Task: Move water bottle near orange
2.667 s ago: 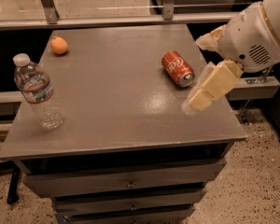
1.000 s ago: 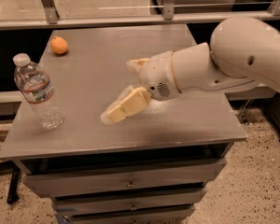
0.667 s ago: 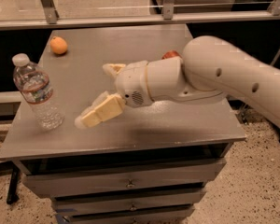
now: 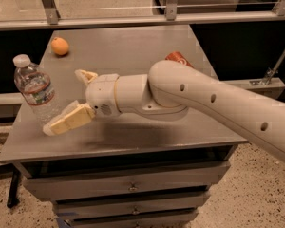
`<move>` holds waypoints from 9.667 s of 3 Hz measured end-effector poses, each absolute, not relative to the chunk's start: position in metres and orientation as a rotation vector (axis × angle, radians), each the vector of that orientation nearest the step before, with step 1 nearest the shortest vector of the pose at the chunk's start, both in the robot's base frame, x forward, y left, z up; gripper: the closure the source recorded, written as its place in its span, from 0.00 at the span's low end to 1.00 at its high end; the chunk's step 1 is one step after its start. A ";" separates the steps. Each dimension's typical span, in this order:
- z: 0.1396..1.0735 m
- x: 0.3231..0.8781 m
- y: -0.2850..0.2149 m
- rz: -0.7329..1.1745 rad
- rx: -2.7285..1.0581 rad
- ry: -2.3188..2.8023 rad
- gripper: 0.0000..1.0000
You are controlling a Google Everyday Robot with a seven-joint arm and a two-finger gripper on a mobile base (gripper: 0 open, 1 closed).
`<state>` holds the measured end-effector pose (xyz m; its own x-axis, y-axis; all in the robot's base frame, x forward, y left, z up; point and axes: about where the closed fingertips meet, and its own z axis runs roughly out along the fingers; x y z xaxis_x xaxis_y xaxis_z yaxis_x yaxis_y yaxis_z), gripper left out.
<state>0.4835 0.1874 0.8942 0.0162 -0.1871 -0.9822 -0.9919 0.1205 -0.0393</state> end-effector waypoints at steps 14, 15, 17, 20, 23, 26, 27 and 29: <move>0.972 0.718 0.143 0.910 -0.976 1.235 1.00; 0.975 0.749 0.156 0.921 -1.033 1.231 1.00; 0.965 0.794 0.181 0.929 -1.069 1.247 1.00; 0.937 0.800 0.227 0.997 -1.215 1.290 1.00; 0.913 0.802 0.231 1.013 -1.230 1.324 1.00; 0.896 0.804 0.225 0.988 -1.235 1.360 0.59; 0.895 0.803 0.222 0.979 -1.241 1.368 0.34; 0.893 0.802 0.219 0.974 -1.247 1.372 0.00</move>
Offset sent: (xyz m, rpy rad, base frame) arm 0.0085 0.0528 0.0027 0.1352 -0.0056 0.0000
